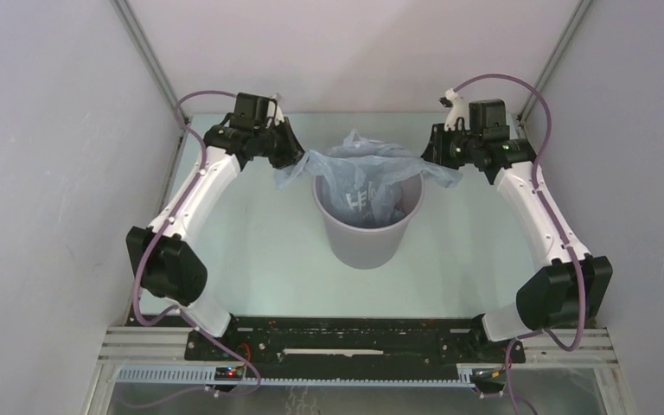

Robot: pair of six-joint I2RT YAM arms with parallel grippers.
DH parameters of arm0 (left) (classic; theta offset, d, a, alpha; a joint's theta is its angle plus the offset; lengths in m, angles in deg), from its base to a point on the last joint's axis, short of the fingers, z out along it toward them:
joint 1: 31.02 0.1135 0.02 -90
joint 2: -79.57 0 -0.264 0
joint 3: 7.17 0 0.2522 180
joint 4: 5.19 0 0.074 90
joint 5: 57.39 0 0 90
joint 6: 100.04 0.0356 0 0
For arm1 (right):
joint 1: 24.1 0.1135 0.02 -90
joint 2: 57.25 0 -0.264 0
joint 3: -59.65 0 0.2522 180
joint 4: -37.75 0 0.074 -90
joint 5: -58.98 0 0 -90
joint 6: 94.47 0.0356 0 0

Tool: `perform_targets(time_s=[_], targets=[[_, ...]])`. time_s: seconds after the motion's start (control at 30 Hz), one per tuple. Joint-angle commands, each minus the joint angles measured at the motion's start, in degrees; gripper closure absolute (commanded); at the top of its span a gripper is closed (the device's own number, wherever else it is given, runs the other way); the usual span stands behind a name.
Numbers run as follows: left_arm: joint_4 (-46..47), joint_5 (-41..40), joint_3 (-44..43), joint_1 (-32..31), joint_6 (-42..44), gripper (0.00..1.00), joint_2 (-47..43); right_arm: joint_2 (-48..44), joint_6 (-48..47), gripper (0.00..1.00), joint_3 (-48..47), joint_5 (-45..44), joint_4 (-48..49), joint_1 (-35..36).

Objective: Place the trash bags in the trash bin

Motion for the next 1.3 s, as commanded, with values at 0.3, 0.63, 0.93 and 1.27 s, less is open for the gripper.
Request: perform_targets(time_s=[0.3, 0.63, 0.93, 1.27], targets=[[-12.85, -10.90, -5.16, 0.78, 6.43, 0.28, -5.17, -4.19, 9.92, 0.34, -5.68, -12.45, -7.04, -0.51], [-17.15, -15.13, -9.99, 2.86, 1.09, 0.00, -9.11, -5.75, 15.72, 0.20, -13.98, -13.89, -16.21, -3.06], [-16.67, -7.61, -6.74, 7.02, -6.87, 0.00, -15.41, -10.04, 25.37, 0.01, -14.41, -8.88, -19.56, -7.61], [-17.28, -8.57, 5.95, 7.19, -27.29, 0.00, -28.01, -17.39, 29.52, 0.00, -10.84, -4.91, -25.48, -13.46]])
